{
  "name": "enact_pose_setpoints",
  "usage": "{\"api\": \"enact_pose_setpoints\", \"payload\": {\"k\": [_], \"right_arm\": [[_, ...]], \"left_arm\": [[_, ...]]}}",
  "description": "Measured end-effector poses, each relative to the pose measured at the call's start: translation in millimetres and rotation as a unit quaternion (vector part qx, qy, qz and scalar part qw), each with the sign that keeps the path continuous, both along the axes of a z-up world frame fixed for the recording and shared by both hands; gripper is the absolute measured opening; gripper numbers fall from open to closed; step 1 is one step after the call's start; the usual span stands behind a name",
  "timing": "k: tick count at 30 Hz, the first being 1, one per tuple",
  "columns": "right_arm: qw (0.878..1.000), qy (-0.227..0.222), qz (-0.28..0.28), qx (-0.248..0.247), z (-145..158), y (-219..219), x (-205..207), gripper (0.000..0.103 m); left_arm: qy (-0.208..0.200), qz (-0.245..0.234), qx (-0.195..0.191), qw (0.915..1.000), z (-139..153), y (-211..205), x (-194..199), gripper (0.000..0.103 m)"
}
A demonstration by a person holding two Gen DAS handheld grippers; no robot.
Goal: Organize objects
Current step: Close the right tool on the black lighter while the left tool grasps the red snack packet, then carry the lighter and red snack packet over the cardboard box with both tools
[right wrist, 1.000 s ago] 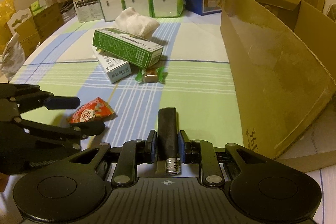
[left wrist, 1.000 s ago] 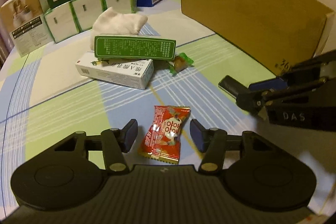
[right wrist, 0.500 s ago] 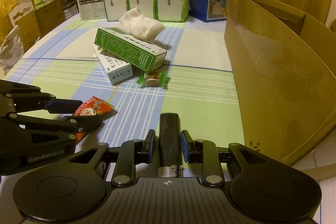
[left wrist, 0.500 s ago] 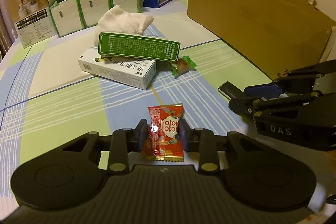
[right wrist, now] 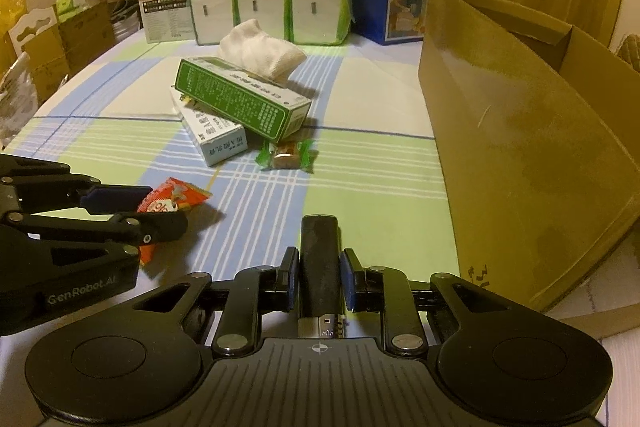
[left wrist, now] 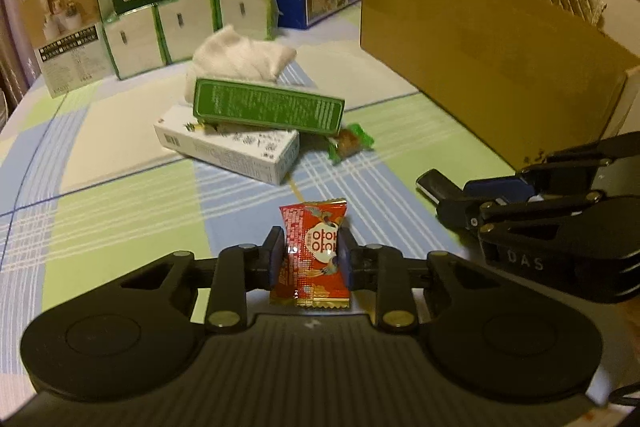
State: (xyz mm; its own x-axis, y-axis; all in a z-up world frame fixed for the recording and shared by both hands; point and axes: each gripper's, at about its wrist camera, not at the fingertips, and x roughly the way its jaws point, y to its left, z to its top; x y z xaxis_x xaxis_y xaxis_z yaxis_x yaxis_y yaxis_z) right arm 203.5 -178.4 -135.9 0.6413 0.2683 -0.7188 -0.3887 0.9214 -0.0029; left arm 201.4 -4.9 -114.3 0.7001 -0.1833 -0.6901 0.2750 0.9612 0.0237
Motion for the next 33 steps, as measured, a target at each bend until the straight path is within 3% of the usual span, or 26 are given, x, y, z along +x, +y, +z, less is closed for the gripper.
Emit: {"api": "enact_pose_setpoints", "payload": {"k": [6,11,22,33], "right_arm": [[1.000,-0.003,0.004,0.001,5,0,-4,0.019],[1.000,-0.015,0.008,0.004,20,-2,-12,0.019],[0.996,-0.080,0.013,0.044,109,-21,-52,0.019],[0.990,-0.121,-0.034,0.057,171,-81,-81,0.019]], "left_arm": [[0.018,0.010,-0.003,0.9998,-1,4,0,0.023],[0.018,0.022,-0.003,0.9996,15,4,-11,0.023],[-0.028,0.045,-0.014,0.9985,103,-18,-56,0.023],[-0.073,-0.001,-0.027,0.9970,165,-82,-88,0.023]]}}
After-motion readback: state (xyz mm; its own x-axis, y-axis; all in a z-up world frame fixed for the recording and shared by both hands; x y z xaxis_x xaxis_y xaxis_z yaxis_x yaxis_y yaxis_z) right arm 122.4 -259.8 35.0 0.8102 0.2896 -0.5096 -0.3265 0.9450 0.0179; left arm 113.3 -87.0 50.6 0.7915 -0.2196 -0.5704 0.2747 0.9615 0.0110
